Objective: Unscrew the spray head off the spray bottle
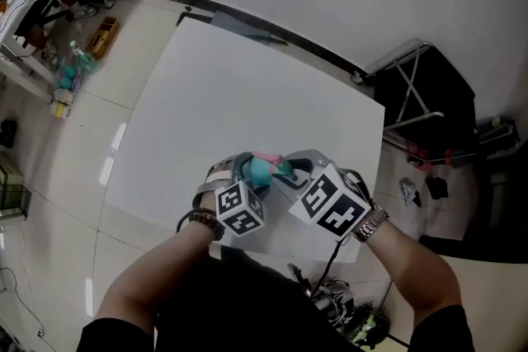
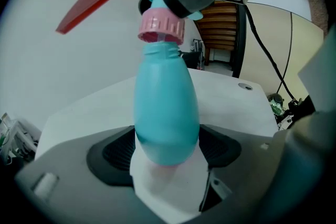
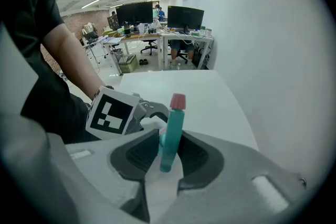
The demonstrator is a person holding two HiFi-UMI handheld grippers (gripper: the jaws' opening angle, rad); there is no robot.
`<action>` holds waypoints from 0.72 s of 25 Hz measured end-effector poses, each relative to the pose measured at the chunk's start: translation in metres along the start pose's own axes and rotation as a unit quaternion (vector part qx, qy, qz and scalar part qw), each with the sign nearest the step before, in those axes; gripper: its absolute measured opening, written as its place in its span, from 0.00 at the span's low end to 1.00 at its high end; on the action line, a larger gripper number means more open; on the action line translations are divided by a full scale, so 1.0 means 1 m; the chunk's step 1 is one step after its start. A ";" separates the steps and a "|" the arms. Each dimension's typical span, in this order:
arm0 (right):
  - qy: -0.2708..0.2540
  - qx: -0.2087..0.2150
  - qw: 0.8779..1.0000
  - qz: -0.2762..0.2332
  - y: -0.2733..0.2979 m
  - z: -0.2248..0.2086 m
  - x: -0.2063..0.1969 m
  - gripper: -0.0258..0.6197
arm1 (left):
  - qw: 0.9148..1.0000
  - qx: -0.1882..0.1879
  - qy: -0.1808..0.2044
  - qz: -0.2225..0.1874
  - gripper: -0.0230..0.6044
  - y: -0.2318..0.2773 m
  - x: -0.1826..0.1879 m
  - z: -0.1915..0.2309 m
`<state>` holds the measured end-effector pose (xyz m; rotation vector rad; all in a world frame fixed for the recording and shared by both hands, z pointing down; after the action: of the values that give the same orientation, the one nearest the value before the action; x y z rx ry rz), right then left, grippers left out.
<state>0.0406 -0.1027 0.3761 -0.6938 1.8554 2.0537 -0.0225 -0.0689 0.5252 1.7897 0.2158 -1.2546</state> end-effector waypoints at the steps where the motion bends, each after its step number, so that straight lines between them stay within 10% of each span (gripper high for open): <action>1: 0.001 0.000 1.000 0.002 0.002 -0.001 -0.001 0.19 | 1.000 -0.001 0.000 -0.001 0.68 0.001 0.000 0.000; 18: 0.055 0.017 0.998 -0.010 0.005 -0.010 -0.008 0.20 | 1.000 -0.002 0.000 -0.013 0.65 0.000 -0.002 0.000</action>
<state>0.0458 -0.1120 0.3841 -0.8275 1.9304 2.0043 -0.0235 -0.0682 0.5267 1.7889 0.2412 -1.2710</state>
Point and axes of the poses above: the fingertips, and each gripper's own axes: y forward along the fingers, z to its left, x out of its top, the point moved 10 cm from there along -y, backward along the fingers, and after that the axes turned 8 degrees about -z, right-handed, at the moved point
